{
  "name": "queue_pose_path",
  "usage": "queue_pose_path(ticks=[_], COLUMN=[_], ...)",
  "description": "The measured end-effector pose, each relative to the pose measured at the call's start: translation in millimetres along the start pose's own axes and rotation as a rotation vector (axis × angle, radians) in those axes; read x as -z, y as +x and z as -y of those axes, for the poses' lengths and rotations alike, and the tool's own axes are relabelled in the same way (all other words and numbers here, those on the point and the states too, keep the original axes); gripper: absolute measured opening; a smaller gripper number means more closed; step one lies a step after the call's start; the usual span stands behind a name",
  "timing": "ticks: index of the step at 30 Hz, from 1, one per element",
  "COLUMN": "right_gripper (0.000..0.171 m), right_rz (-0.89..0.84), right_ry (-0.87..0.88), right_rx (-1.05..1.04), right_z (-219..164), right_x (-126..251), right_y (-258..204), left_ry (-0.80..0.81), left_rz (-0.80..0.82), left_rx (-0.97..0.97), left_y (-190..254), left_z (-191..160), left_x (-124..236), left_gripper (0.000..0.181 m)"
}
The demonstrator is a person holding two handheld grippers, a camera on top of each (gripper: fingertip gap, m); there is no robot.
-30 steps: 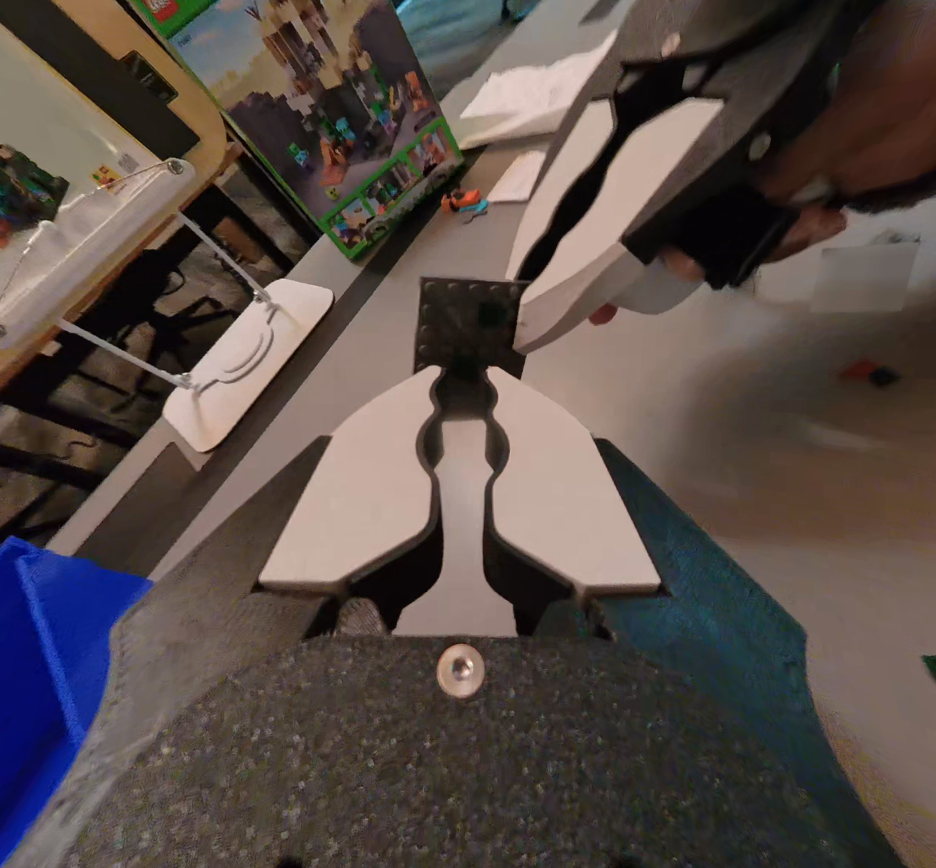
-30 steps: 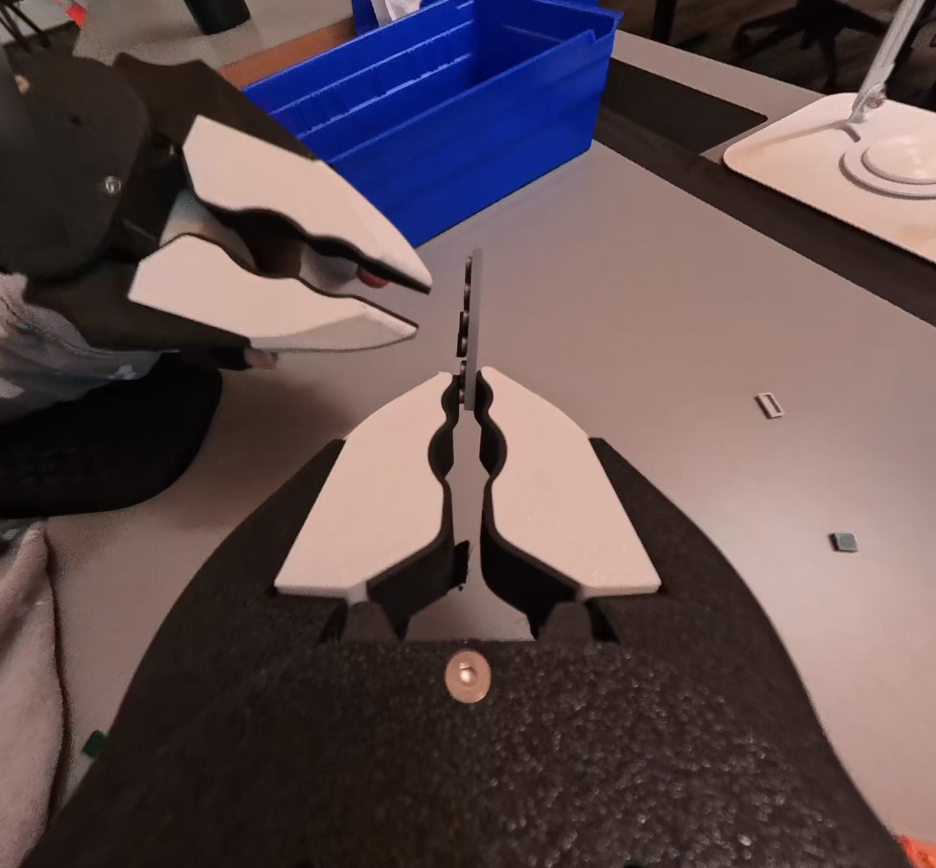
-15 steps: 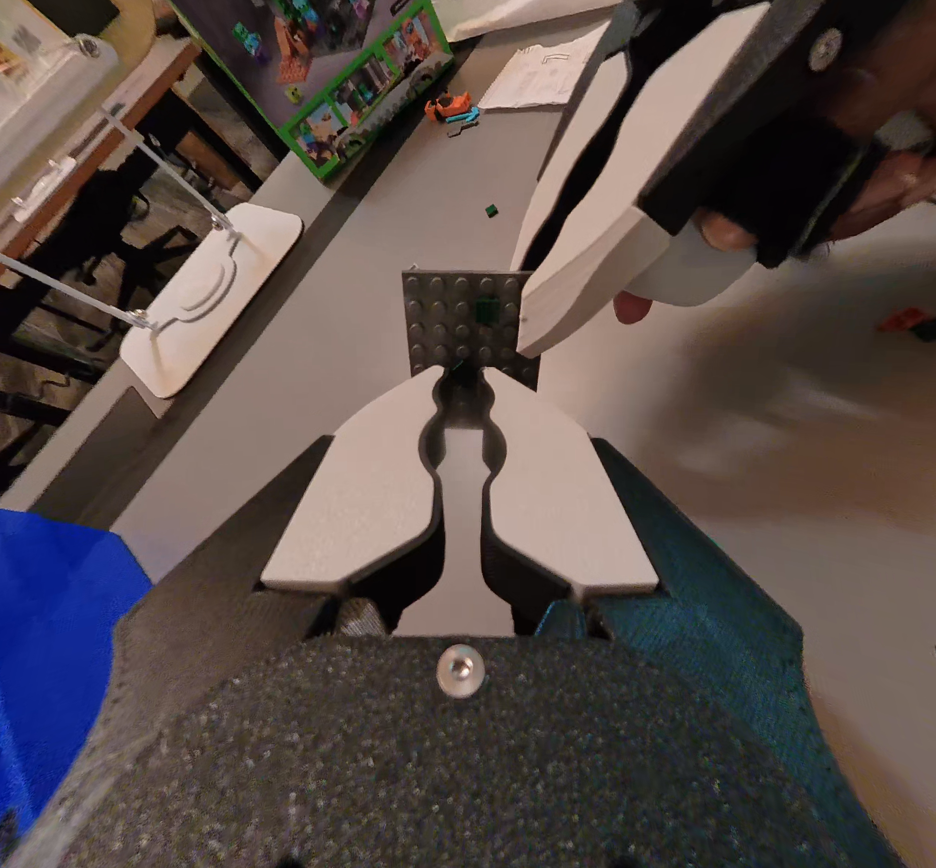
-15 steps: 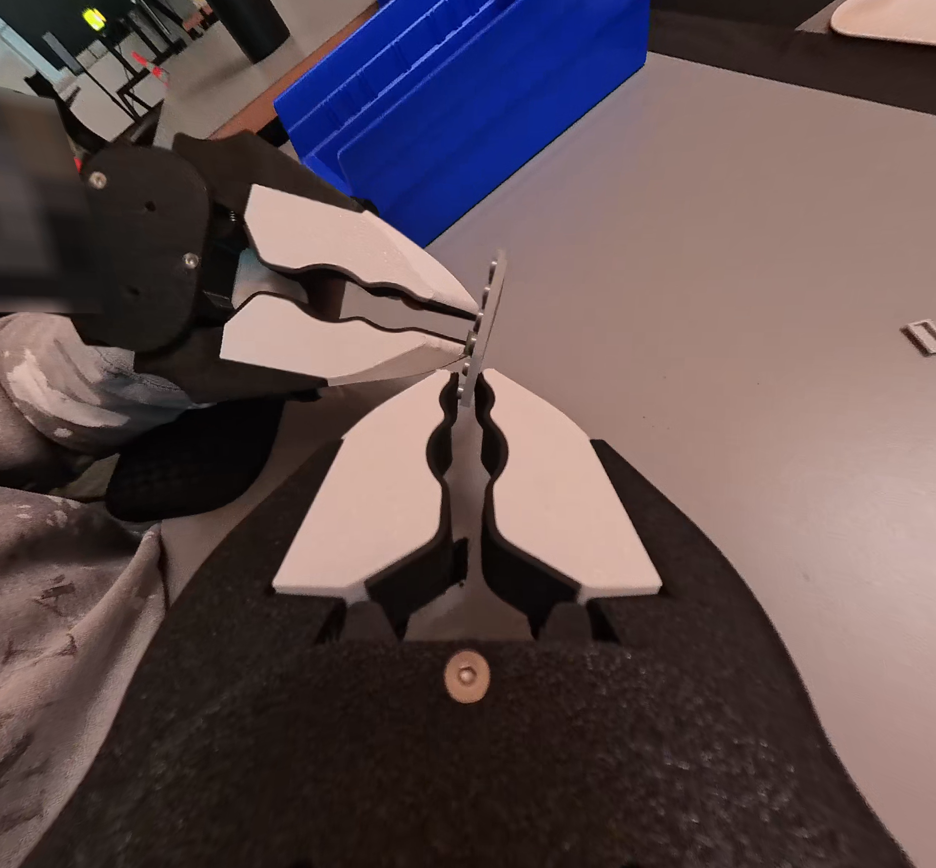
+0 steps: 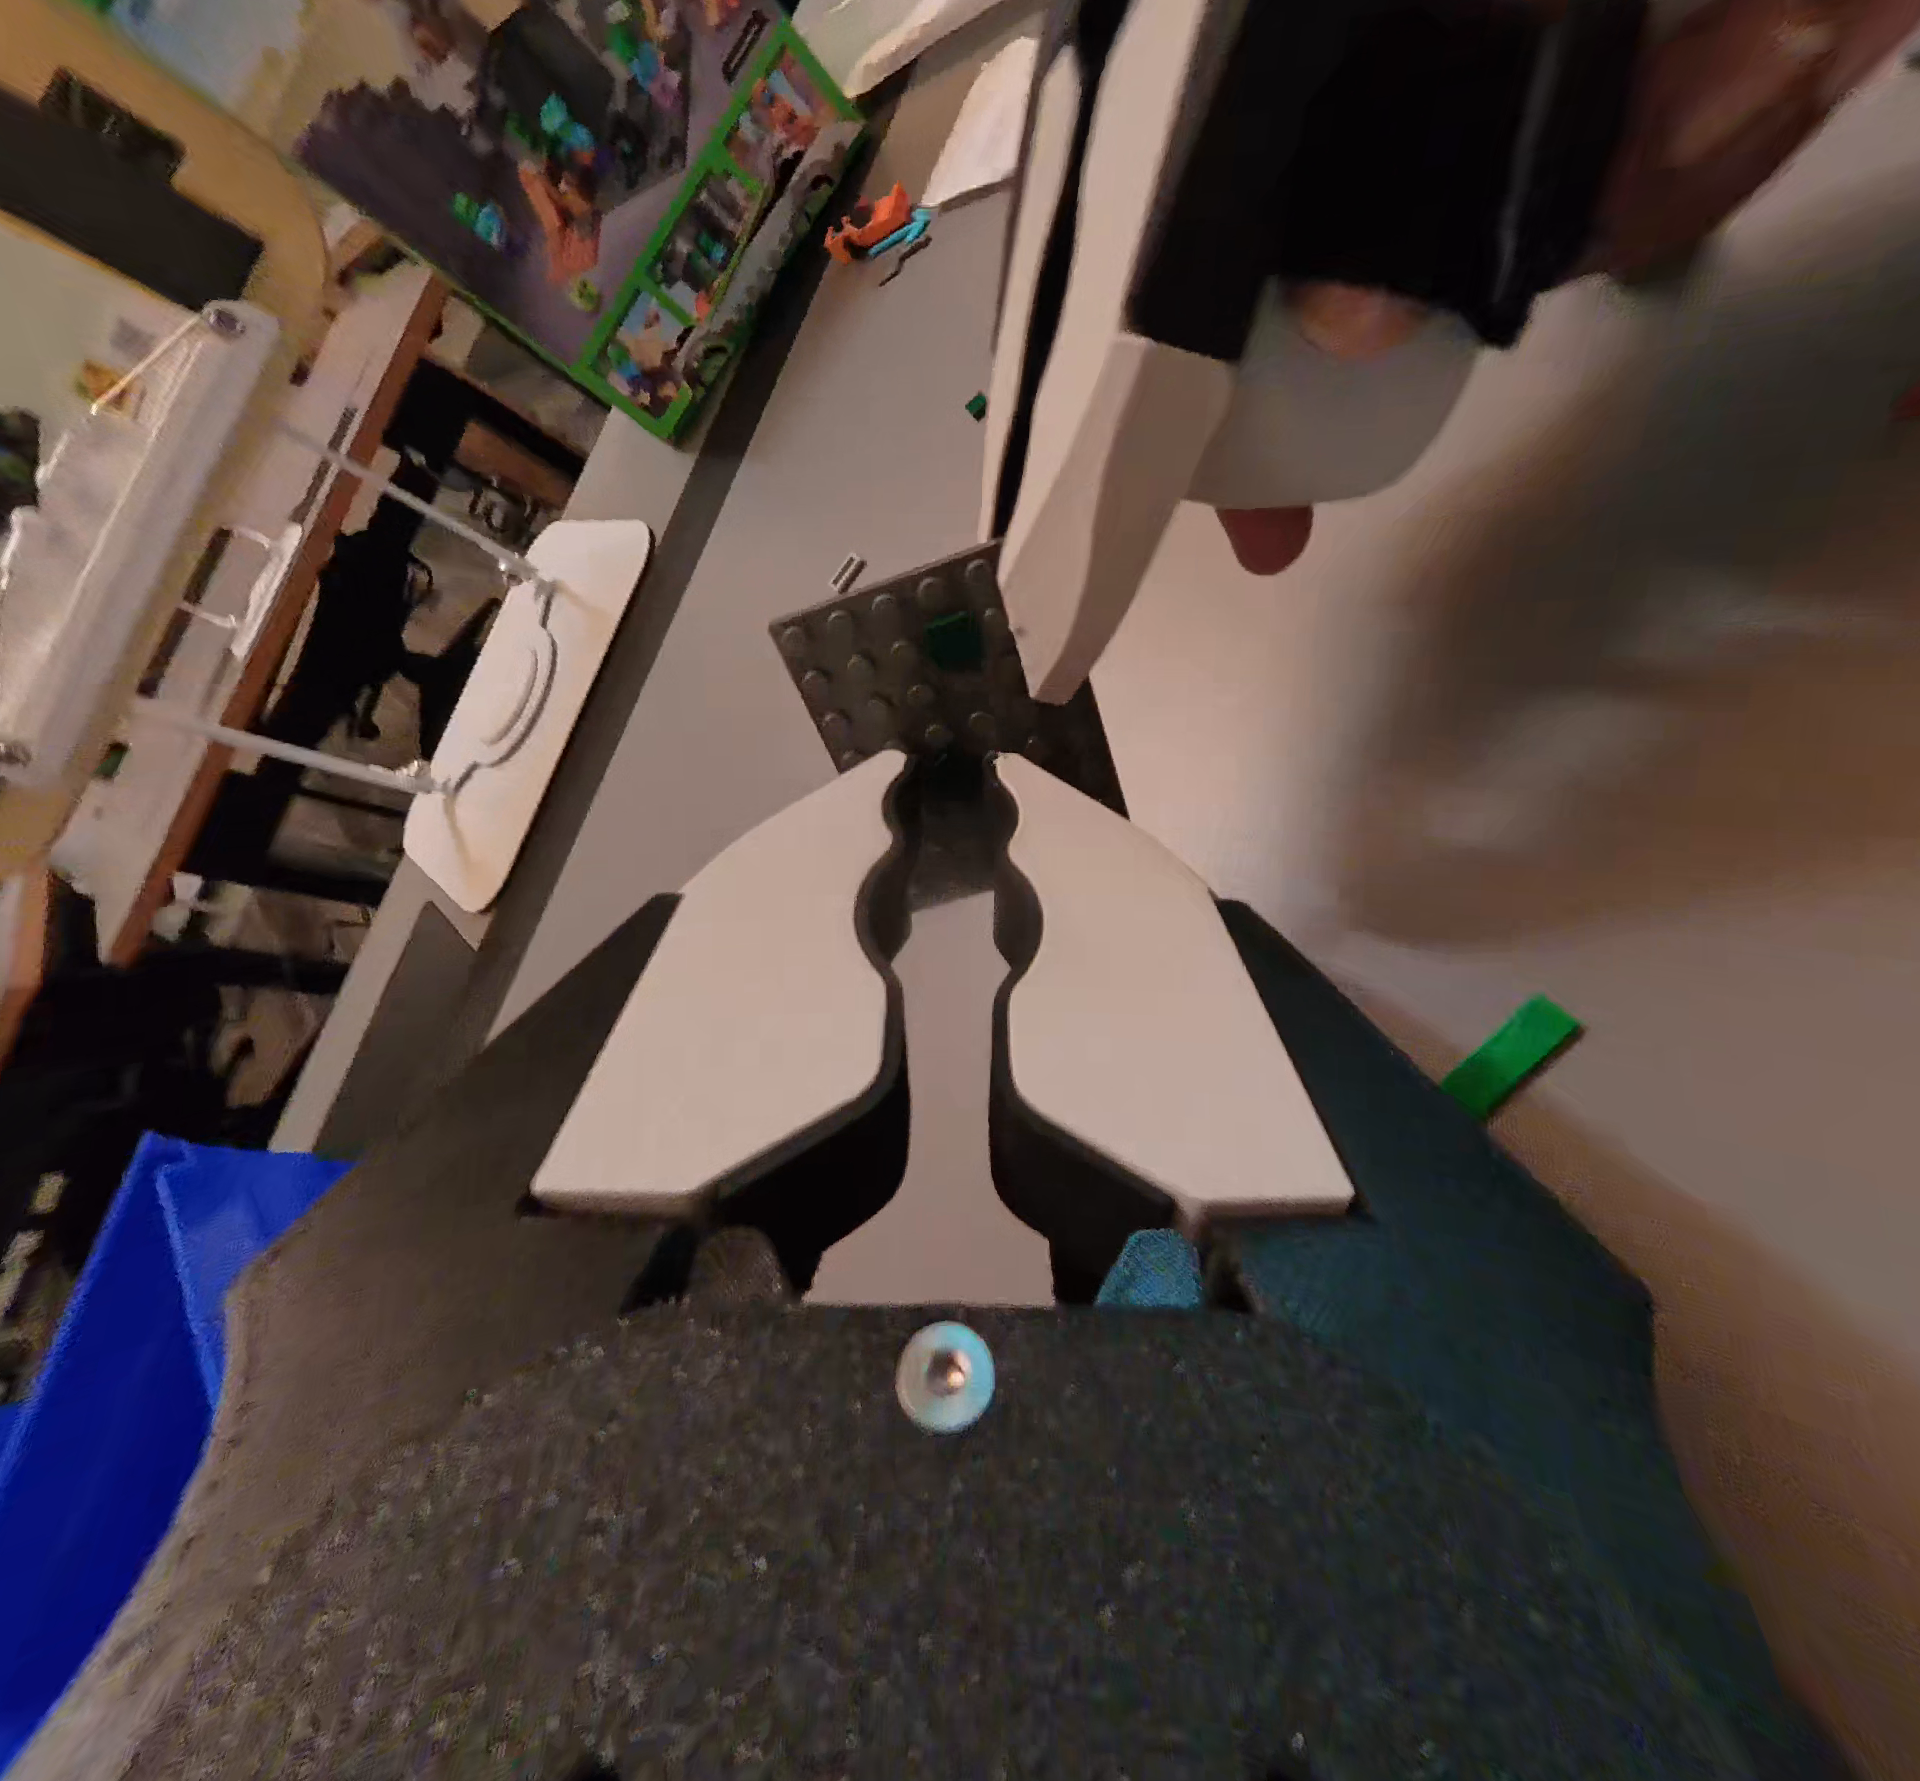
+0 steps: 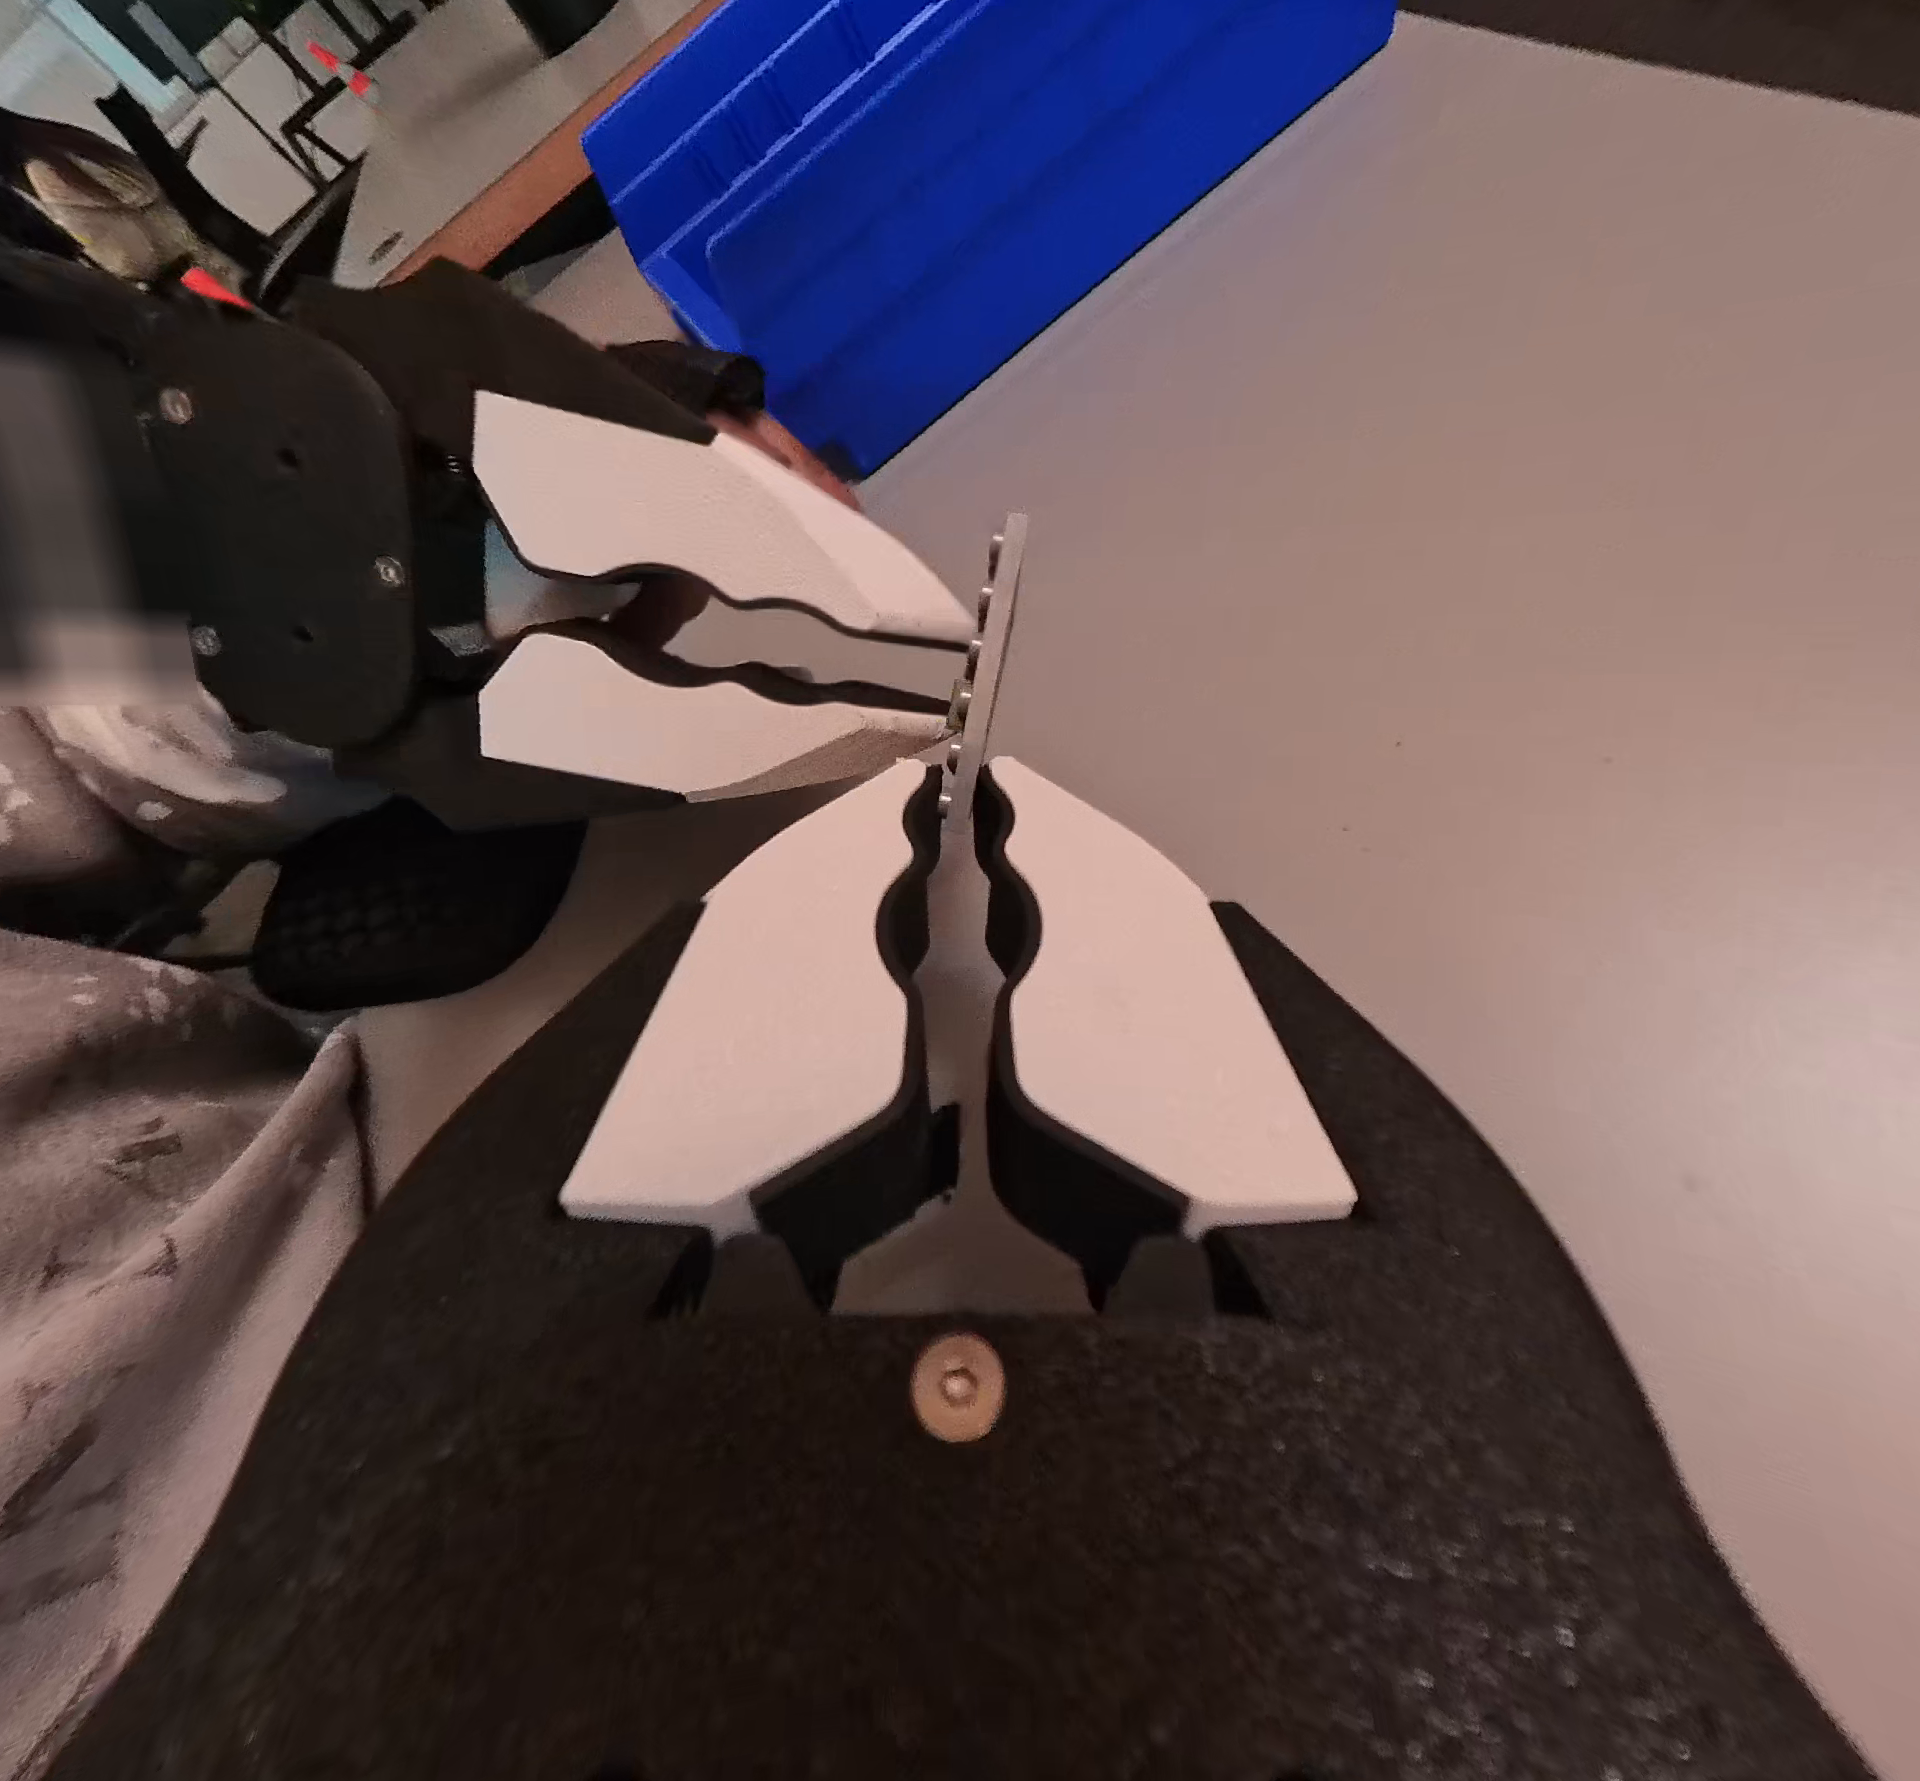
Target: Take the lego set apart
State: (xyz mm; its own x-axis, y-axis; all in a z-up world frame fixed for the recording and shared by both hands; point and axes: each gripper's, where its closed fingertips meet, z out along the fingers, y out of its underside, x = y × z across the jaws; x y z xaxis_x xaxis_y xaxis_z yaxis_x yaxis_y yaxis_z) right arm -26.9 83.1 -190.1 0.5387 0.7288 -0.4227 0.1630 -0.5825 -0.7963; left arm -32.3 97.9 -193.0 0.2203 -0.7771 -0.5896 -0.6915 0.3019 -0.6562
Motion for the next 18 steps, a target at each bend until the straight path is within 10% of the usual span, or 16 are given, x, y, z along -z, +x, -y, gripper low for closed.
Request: queue_pose_path(ticks=[18], right_gripper=[0.006], right_rz=[0.263], right_ry=[-0.141], right_rx=[-0.031], right_z=[-20.9], right_x=[0.4], right_y=[-28.0], left_ry=[0.026], left_rz=[-0.247], left_rx=[-0.233], left_y=[28.7], left_z=[-5.7], left_x=[21.4], left_gripper=[0.008])
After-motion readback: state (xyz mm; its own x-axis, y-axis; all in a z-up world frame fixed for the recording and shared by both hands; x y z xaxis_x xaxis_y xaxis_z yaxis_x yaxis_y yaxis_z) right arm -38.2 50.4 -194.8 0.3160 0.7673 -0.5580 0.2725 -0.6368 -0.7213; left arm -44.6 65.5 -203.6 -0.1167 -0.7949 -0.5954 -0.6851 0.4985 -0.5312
